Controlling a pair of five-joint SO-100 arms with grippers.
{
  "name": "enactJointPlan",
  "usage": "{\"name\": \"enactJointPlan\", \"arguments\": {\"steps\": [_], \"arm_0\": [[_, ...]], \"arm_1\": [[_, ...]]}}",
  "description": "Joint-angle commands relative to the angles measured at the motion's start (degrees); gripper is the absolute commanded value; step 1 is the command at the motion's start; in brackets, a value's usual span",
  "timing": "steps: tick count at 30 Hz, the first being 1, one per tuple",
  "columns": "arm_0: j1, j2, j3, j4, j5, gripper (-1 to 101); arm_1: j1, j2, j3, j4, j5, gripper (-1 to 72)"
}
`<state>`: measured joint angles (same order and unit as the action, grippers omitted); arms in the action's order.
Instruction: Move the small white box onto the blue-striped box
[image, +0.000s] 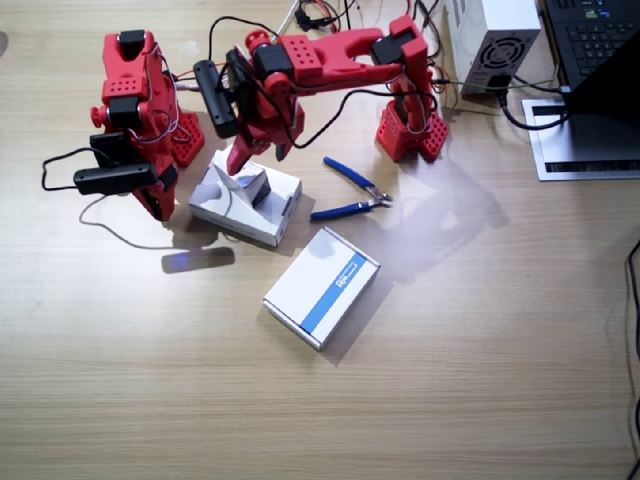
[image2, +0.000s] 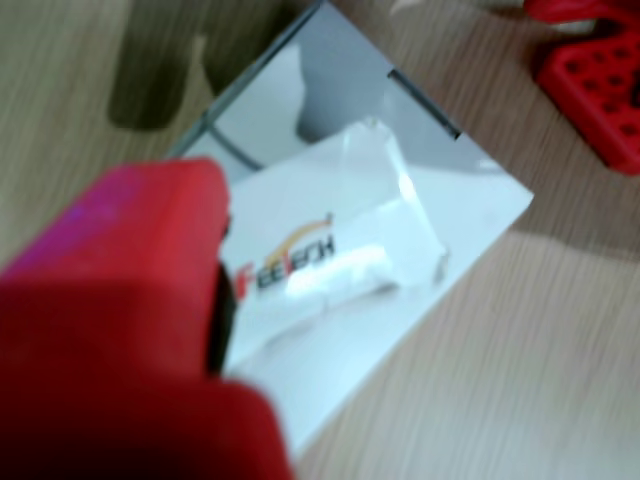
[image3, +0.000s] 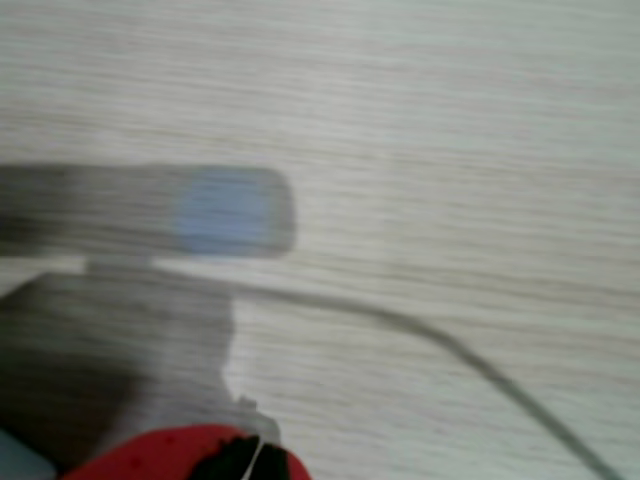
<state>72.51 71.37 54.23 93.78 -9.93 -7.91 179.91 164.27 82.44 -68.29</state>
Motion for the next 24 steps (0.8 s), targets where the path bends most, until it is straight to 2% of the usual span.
{"name": "enactJointPlan", "arguments": {"steps": [1, 7, 12, 13, 18, 24], "arm_0": [[2.3, -1.8, -6.7, 1.9, -1.9, 43], [2.0, -10.1, -9.2, 1.4, -2.3, 46], [2.3, -20.8, -15.0, 1.9, -1.2, 36], [2.3, -21.5, -15.6, 1.9, -1.1, 36], [1.3, -19.2, -15.6, 2.0, 0.9, 36], [-4.3, -7.6, -9.4, 2.0, 5.1, 33]], "arm_1": [[1.0, 1.6, -0.8, 1.0, -0.1, 0.5], [1.1, 1.6, -0.8, 1.0, -0.1, 0.5], [1.1, 1.6, -0.8, 1.0, -0.1, 0.5], [1.1, 1.6, -0.8, 1.0, -0.1, 0.5], [1.1, 1.6, -0.8, 1.0, -0.1, 0.5], [1.1, 1.6, -0.8, 1.0, -0.1, 0.5]]}}
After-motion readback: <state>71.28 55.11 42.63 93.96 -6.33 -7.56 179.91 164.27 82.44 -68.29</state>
